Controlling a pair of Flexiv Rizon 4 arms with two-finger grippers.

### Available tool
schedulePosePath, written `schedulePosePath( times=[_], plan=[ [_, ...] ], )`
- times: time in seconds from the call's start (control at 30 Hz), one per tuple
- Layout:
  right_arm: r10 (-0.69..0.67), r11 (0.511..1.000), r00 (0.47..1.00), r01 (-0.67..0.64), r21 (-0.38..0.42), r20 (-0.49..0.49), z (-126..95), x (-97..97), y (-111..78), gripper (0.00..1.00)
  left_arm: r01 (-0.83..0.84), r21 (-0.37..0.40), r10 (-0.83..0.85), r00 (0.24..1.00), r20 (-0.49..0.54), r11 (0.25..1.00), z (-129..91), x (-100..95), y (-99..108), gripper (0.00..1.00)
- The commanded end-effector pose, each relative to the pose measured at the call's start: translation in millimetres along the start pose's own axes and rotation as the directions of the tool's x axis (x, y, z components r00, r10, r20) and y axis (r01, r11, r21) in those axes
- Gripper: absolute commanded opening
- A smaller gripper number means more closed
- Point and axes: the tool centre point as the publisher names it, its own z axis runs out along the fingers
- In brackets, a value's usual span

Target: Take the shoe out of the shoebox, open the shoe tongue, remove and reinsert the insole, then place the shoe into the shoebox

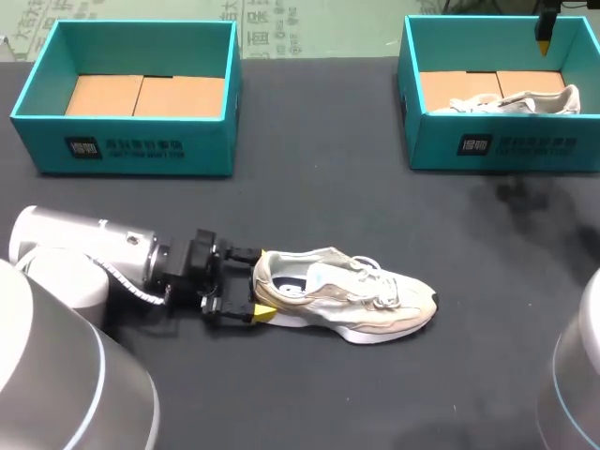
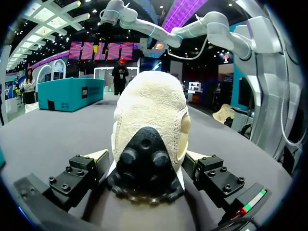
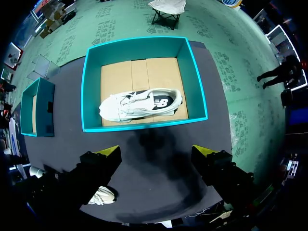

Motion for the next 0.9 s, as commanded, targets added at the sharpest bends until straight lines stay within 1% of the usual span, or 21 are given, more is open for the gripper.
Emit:
schedulePosePath(
  times=[0.03,0.4,0.9],
  plan=[
    [0.0,1.0,1.0,0.0,0.0,0.0,0.3,0.0,0.0,1.0,0.002,0.002,-0.002,1.0,0.001,1.0,8.4,-2.7,3.0,1.0],
    [0.0,1.0,1.0,0.0,0.0,0.0,0.3,0.0,0.0,1.0,0.0,0.018,0.0,1.0,-0.024,1.0,16.9,-0.7,1.8,1.0],
    [0.0,1.0,1.0,0.0,0.0,0.0,0.3,0.0,0.0,1.0,-0.004,0.038,0.006,0.999,-0.032,0.999,25.6,1.0,0.0,1.0]
  ],
)
